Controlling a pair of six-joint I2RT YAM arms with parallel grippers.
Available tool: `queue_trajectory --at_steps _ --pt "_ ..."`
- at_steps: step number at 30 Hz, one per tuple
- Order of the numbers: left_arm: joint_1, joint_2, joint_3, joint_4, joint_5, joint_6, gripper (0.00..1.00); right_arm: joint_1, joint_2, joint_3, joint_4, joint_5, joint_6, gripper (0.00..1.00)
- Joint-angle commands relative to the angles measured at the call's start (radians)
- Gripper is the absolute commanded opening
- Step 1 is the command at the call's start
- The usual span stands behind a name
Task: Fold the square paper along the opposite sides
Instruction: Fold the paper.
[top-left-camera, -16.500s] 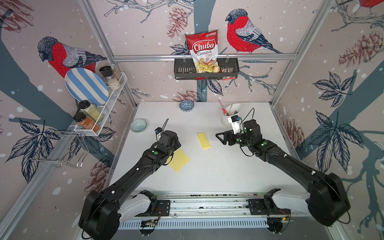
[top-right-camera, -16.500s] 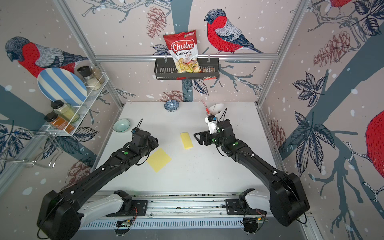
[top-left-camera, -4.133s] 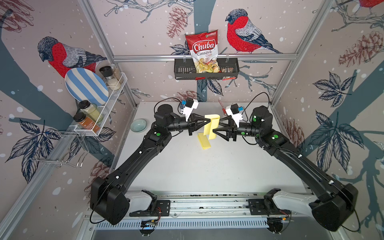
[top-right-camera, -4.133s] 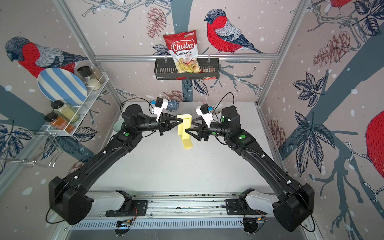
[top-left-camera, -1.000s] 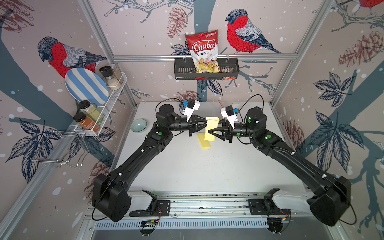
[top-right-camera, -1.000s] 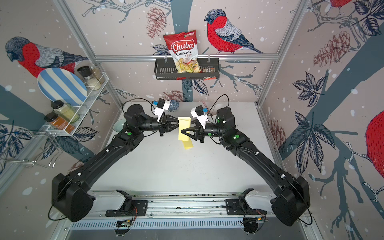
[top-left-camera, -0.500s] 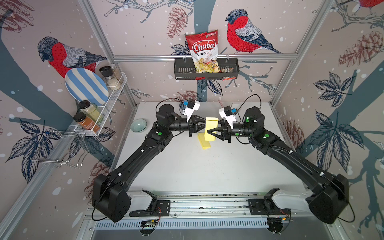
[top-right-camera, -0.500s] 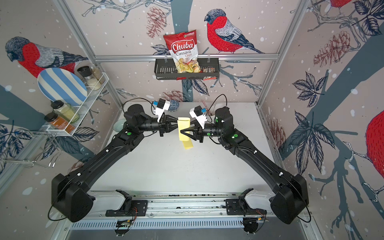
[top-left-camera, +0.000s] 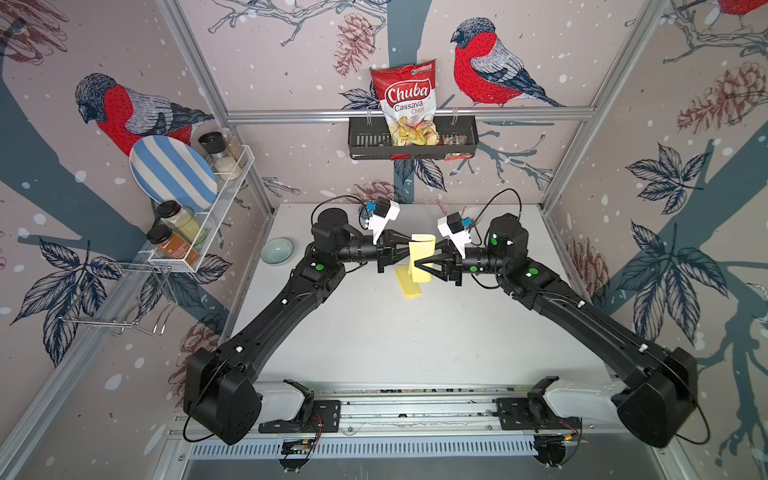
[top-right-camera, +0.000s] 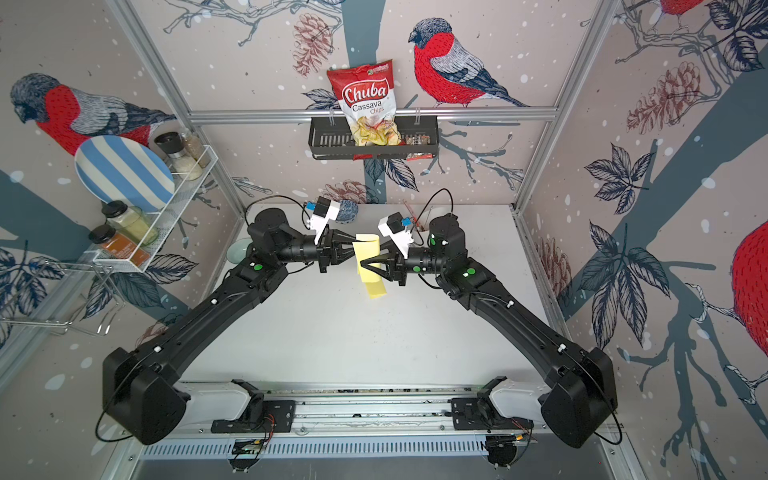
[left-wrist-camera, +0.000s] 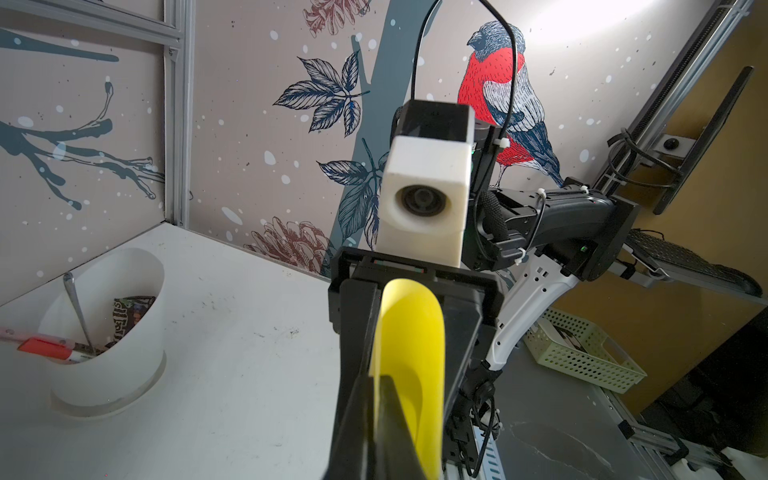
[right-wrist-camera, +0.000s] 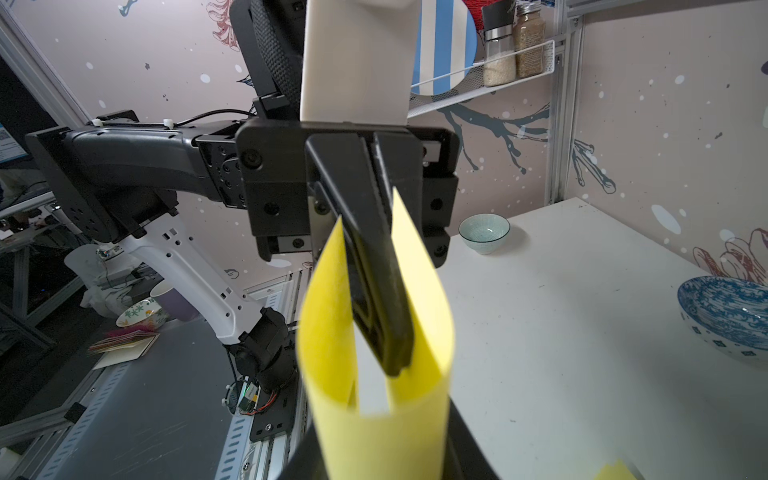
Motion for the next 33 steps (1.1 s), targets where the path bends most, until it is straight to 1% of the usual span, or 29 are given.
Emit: queue_trajectory --at_steps 1,4,6,33 --pt "-0.003 0.001 0.006 0.010 -0.001 0.016 0.00 0.002 -0.010 0.003 0.018 0.010 -0.007 0.33" --pt "-0.003 0.001 0.006 0.010 0.000 0.017 0.00 0.001 -0.009 -0.003 0.030 0.010 -0.005 0.32" --pt "-0.002 -0.001 0.007 0.009 0.000 0.016 0.00 0.001 -0.034 -0.005 0.032 0.010 -0.004 0.32" --pt "-0.002 -0.001 0.005 0.012 0.003 0.017 0.00 0.006 -0.018 0.008 0.045 0.007 0.006 0.30"
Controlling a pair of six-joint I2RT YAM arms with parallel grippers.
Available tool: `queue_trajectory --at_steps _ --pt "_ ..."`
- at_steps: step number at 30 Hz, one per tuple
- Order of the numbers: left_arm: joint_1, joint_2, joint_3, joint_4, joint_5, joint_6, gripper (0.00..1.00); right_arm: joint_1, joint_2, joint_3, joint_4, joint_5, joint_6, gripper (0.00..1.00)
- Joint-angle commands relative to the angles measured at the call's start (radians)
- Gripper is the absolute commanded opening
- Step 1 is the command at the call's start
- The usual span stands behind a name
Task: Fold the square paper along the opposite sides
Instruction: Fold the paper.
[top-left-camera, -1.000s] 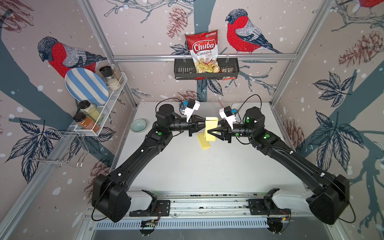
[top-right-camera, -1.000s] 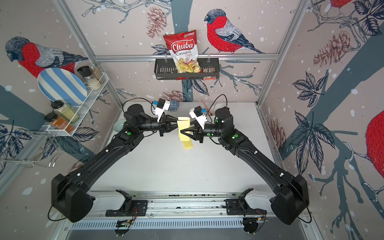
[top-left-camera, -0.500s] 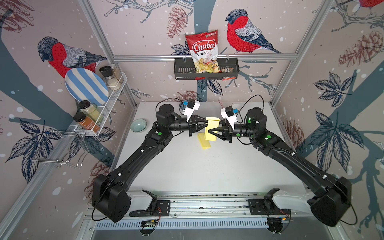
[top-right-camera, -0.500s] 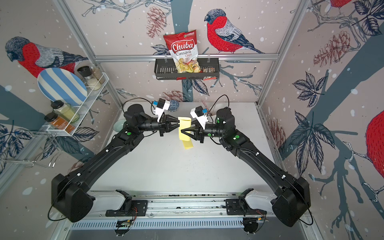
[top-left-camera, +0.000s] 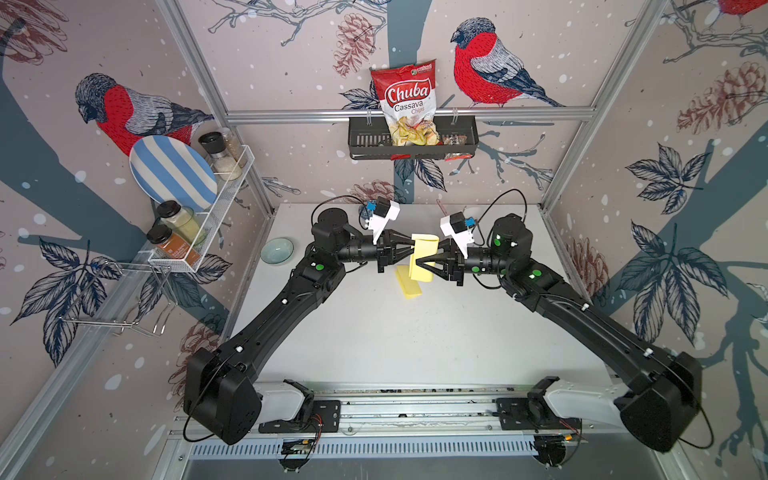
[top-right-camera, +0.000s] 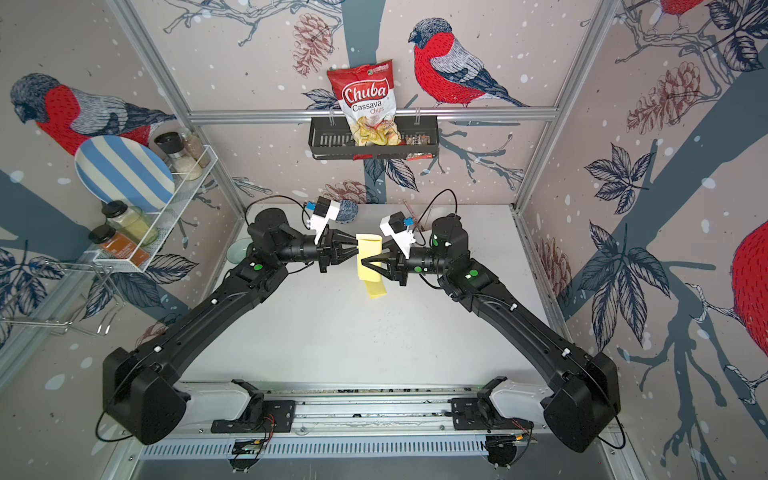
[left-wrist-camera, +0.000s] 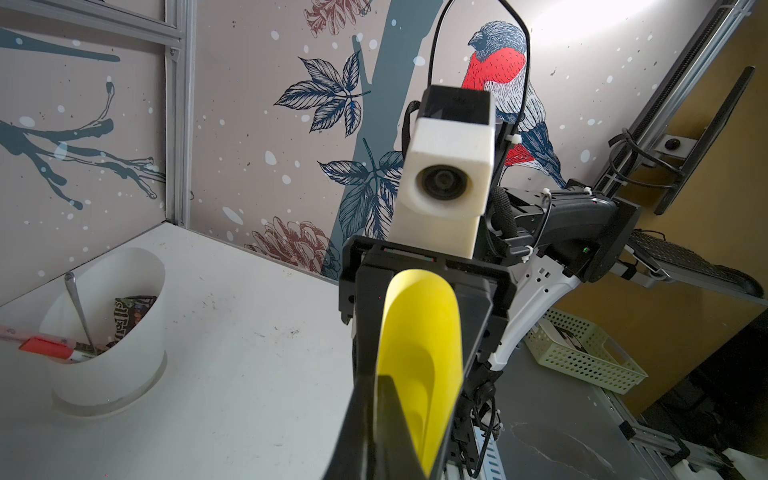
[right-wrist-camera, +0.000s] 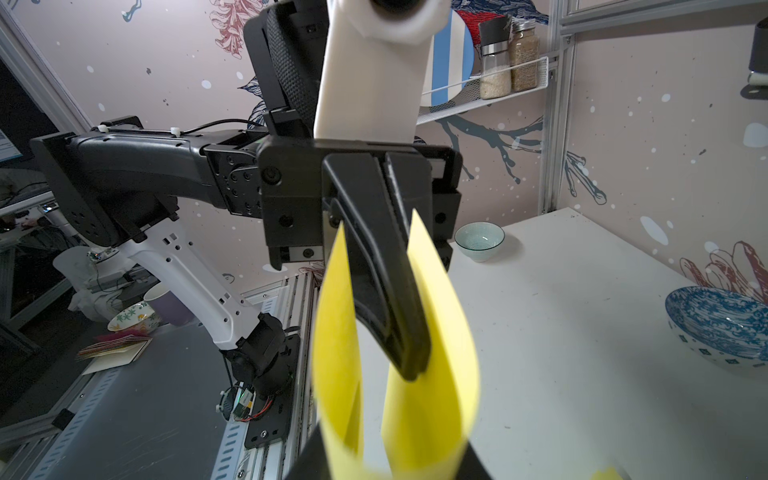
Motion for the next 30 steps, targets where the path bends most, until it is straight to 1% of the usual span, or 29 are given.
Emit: queue_trajectory --at_steps 1,2,6,30 --pt "-0.003 -0.001 0.005 0.012 0.004 0.017 0.00 0.004 0.001 0.008 0.037 -0.007 0.005 0.30" --pt "-0.002 0.000 0.004 0.012 0.004 0.016 0.00 0.004 0.025 0.010 0.037 -0.007 0.006 0.30" --pt "-0.002 -0.001 0.005 0.010 0.004 0.017 0.00 0.007 0.032 0.011 0.037 -0.007 0.005 0.30" --pt "-0.002 -0.001 0.002 0.012 0.001 0.019 0.00 0.009 0.022 0.010 0.050 -0.006 0.011 0.28"
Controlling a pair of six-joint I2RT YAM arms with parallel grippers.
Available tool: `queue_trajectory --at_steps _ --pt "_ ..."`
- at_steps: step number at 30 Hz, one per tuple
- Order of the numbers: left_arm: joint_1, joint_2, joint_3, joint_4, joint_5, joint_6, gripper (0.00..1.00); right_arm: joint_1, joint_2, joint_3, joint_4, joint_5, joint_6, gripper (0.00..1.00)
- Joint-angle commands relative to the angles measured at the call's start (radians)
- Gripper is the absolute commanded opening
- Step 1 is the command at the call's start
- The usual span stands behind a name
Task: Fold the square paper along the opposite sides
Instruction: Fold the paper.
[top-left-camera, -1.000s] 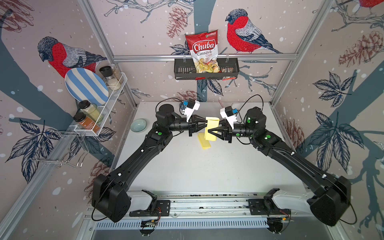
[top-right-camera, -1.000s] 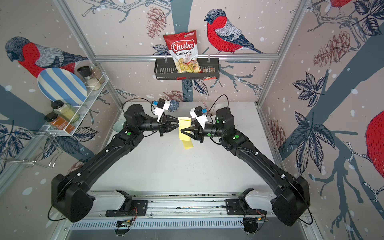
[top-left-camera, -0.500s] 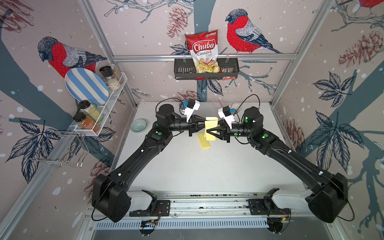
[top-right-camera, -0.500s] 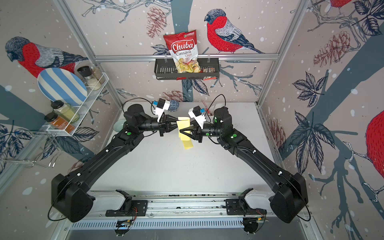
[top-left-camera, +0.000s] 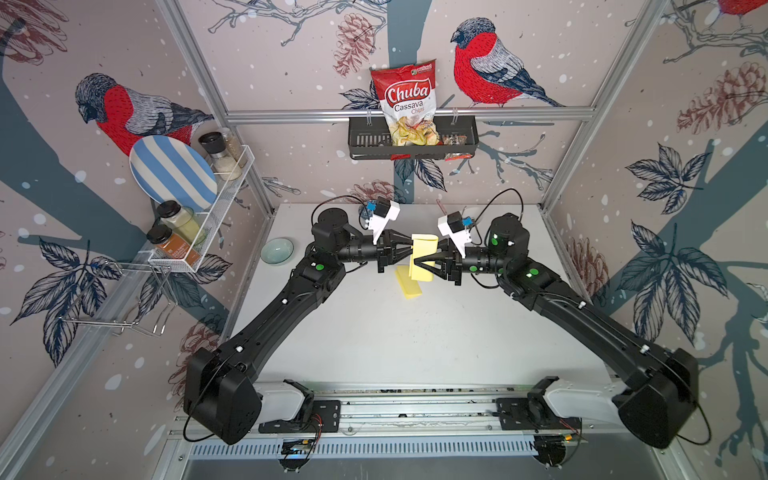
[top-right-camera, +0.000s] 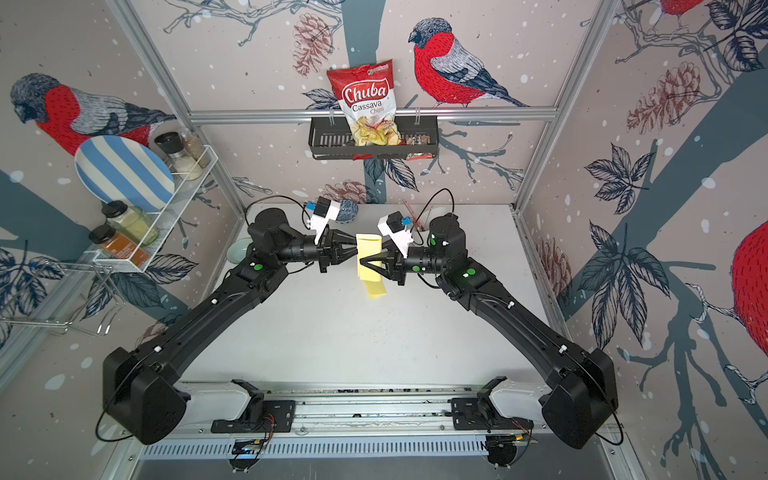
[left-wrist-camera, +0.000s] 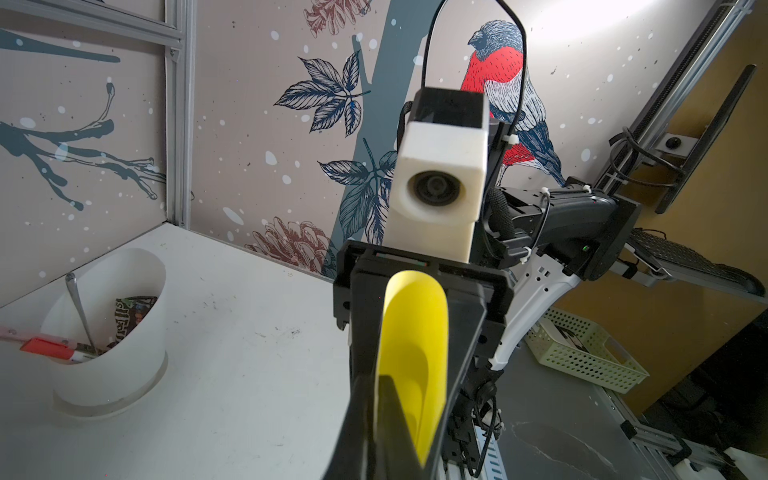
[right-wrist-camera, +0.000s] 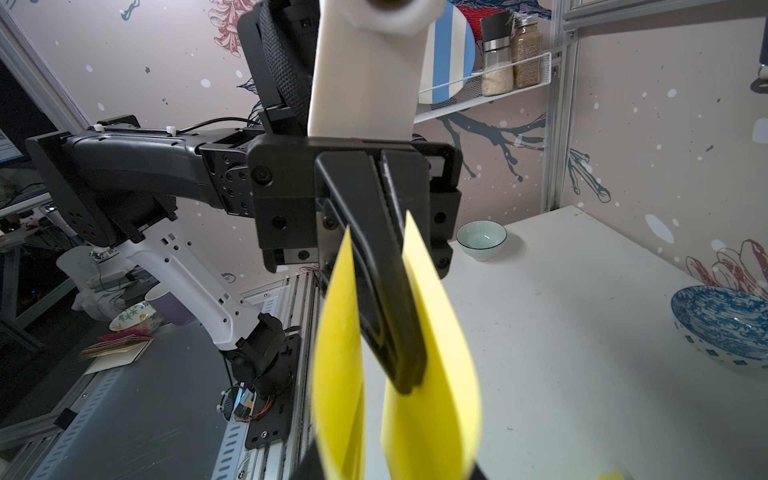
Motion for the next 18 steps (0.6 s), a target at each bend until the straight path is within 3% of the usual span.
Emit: queue_trajectory --at_steps 1,18 --pt "-0.002 -0.002 0.002 0.011 0.002 0.011 0.00 0.003 0.005 0.005 0.044 -0.006 0.009 0.28" --pt "-0.002 0.006 0.000 0.015 0.004 0.008 0.00 0.003 0.015 0.019 0.052 -0.009 0.010 0.26"
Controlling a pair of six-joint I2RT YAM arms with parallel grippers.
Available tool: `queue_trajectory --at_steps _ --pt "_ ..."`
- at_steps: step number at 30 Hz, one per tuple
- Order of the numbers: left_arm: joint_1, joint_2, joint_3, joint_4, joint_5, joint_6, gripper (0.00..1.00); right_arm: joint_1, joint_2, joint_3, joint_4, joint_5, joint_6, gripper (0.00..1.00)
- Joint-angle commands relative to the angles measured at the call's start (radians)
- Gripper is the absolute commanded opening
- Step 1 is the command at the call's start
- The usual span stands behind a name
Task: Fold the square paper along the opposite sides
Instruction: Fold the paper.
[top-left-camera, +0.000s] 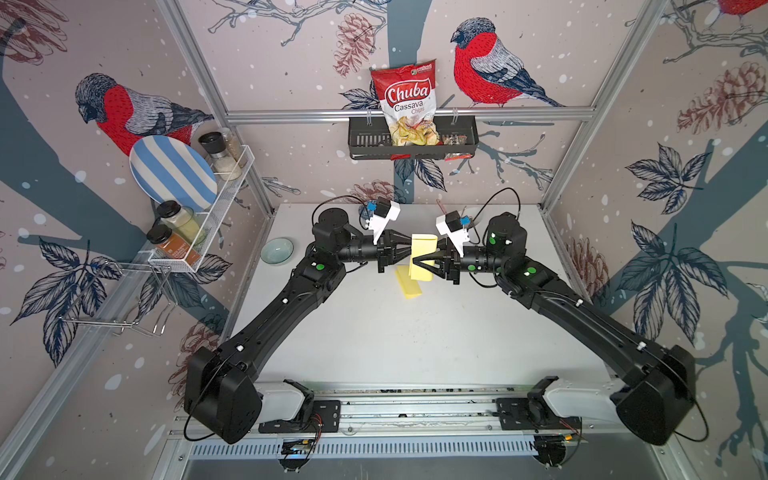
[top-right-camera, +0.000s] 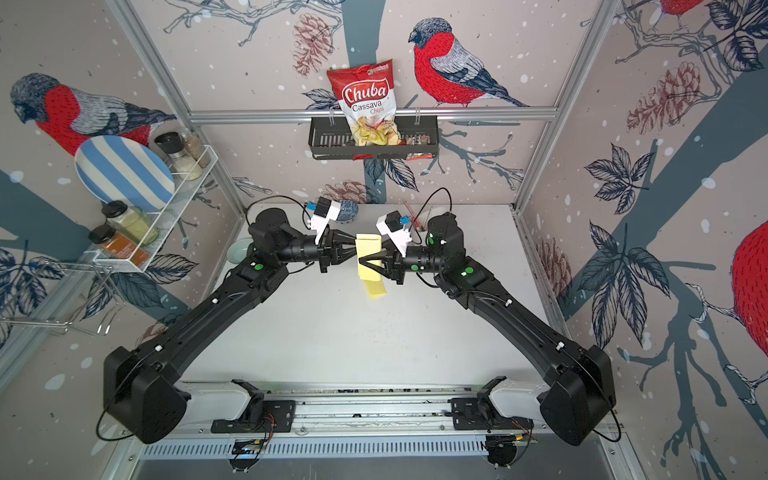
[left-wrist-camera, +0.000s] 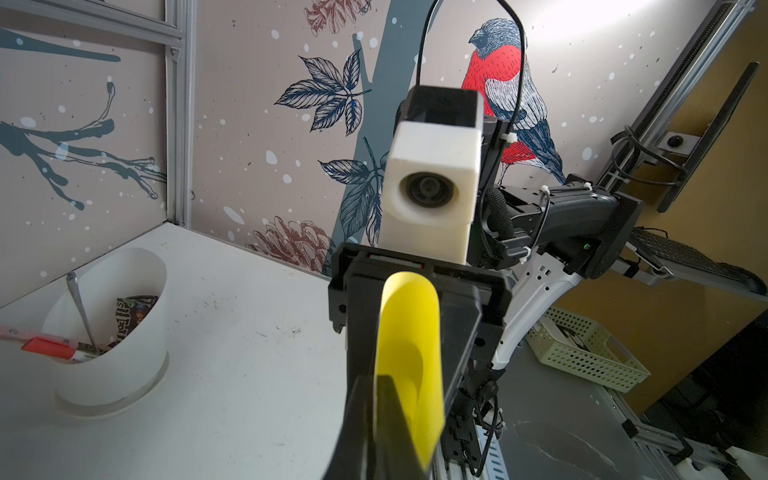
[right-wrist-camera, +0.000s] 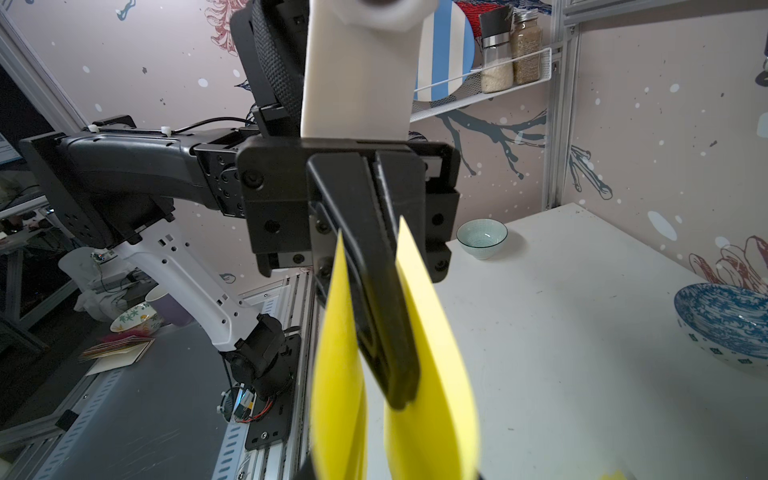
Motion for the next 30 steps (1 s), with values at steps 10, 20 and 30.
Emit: queue_trajectory --at_steps 10,20,30 --pt "-0.002 0.001 0.001 0.014 0.003 0.008 0.00 0.001 0.002 0.007 0.052 -0.009 0.007 0.25" --pt "-0.003 0.001 0.000 0.015 0.004 0.007 0.00 0.002 0.000 0.007 0.055 -0.009 0.008 0.24" --pt "-0.003 0.003 -0.002 0.018 0.003 0.008 0.00 0.002 0.000 0.007 0.057 -0.008 0.008 0.24"
